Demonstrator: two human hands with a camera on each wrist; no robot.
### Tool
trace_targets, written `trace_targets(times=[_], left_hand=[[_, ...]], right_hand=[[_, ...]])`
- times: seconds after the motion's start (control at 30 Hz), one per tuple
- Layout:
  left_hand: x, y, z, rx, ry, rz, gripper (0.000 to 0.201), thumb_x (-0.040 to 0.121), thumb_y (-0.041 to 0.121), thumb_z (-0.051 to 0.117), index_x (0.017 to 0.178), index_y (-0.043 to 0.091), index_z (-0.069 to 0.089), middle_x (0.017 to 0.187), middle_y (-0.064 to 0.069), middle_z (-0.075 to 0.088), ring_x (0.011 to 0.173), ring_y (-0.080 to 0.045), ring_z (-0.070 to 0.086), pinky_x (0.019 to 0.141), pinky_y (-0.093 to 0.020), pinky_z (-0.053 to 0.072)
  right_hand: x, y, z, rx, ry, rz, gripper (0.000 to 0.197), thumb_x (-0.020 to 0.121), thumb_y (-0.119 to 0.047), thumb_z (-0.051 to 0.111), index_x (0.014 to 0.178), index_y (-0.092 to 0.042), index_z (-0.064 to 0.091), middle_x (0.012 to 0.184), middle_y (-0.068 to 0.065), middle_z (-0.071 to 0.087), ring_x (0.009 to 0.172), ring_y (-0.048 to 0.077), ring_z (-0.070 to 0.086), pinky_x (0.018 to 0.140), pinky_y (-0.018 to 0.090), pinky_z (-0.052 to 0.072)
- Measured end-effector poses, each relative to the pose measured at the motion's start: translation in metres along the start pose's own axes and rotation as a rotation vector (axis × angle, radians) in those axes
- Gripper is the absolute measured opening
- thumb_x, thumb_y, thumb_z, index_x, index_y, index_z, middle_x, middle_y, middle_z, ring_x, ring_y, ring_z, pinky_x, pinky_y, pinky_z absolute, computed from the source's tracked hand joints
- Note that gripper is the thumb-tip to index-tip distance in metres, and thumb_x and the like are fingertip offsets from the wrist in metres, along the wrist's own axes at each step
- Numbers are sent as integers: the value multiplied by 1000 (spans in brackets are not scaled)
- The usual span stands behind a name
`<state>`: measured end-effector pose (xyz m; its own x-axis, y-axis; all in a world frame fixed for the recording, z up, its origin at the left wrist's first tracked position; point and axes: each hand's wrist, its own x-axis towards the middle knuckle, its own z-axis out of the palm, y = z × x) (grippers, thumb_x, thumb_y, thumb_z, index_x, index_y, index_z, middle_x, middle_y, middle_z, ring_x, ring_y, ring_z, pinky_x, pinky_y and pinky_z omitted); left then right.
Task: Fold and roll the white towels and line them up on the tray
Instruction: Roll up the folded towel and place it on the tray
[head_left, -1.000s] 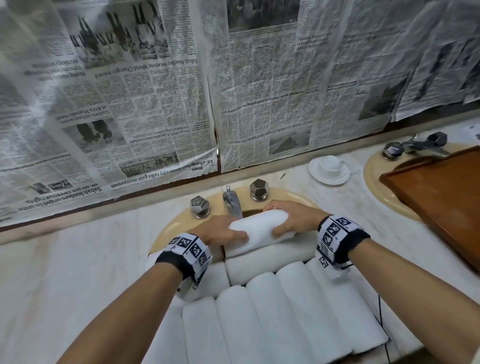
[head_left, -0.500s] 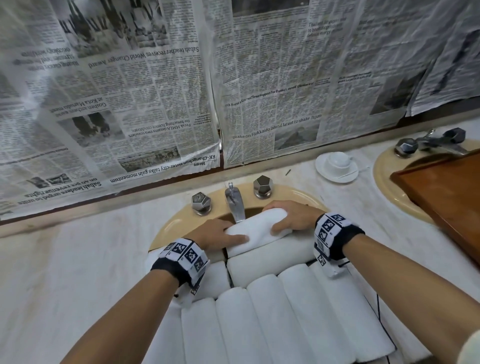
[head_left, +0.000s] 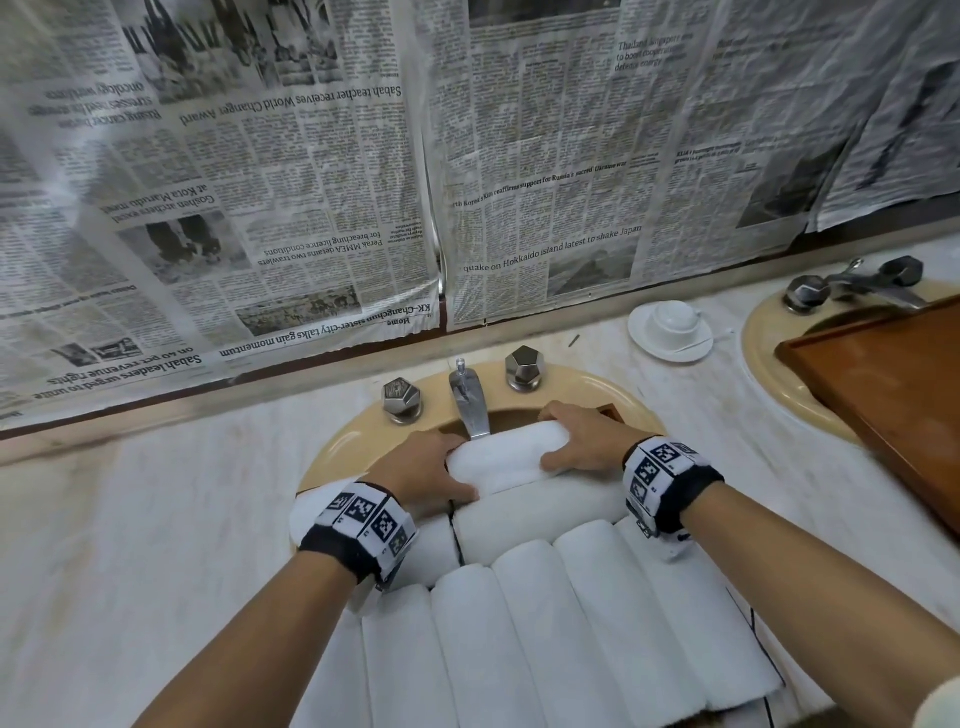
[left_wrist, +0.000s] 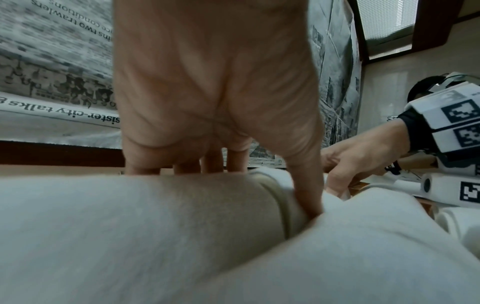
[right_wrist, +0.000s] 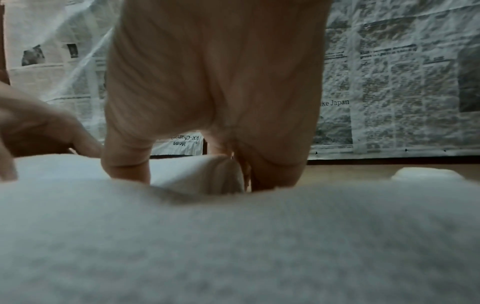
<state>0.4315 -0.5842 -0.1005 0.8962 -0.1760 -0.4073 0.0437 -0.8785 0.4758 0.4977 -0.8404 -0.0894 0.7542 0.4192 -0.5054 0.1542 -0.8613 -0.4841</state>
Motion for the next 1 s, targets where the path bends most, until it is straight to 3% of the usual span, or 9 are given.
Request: trace_targets(times=[0.13,0.2,0.27,0.37,0.57,0.7,0.8,0.87,1.0], left_hand=[[-3,4,8,155,45,-29,58,73,40,75,127,31,58,119,4,62,107,-20,59,94,-40,52],[-3,3,10,181,28,-42,57,73,39,75,127,31,56,122,3,60,110,-21,57,94,-43,51],[-4,0,7,107,15,-46,60,71,41,76,127,34,56,122,6,60,111,-19,57,96,-40,50],[-10,-7,3,-45,51,-62,63,70,47,78,129,39,58,117,16,60,109,-11,55,95,-29,45],[-15,-3,11,60,81,-53,60,74,55,73,130,41,56,122,12,64,115,-17,57,96,-36,46],[-18,-3,9,41,109,-65,64,73,59,73,131,41,55,124,15,62,116,-15,55,94,-36,45],[-24,-10,13,57,130,-75,66,74,68,68,132,41,51,128,17,58,121,-15,52,97,-41,40],[-30,-11,17,101,164,-88,72,79,70,63,141,38,44,142,12,50,130,-17,46,103,-46,32],[-42,-6,21,128,213,-70,78,82,72,53,148,33,38,152,7,43,137,-19,39,111,-50,26]], right_hand=[[-7,-1,-1,-29,-43,-27,62,81,-39,73,136,-28,47,119,-7,44,109,17,50,98,34,44],[-8,-3,2,-59,-50,-19,70,80,-46,71,142,-33,41,128,-6,39,114,18,47,100,35,43],[-7,-4,8,-88,-49,2,77,77,-53,68,145,-37,35,140,-3,33,121,20,46,103,39,43],[-6,-7,13,-117,-49,6,78,78,-57,65,146,-37,31,144,0,30,124,23,45,104,43,42],[-7,-9,16,-148,-66,31,86,77,-70,60,150,-43,22,153,3,24,135,26,40,110,45,36],[-9,-8,16,-101,-12,58,107,76,-67,65,157,-35,3,164,2,7,146,29,27,115,46,31],[-14,-5,18,-114,52,57,106,80,-63,64,158,-26,2,163,2,7,146,27,25,115,42,31],[-18,-5,23,-150,48,36,105,83,-64,61,159,-21,1,165,0,3,148,24,23,117,40,27],[-23,-3,27,-149,72,-4,105,85,-65,59,159,-19,0,166,-2,-5,151,22,12,121,39,20]])
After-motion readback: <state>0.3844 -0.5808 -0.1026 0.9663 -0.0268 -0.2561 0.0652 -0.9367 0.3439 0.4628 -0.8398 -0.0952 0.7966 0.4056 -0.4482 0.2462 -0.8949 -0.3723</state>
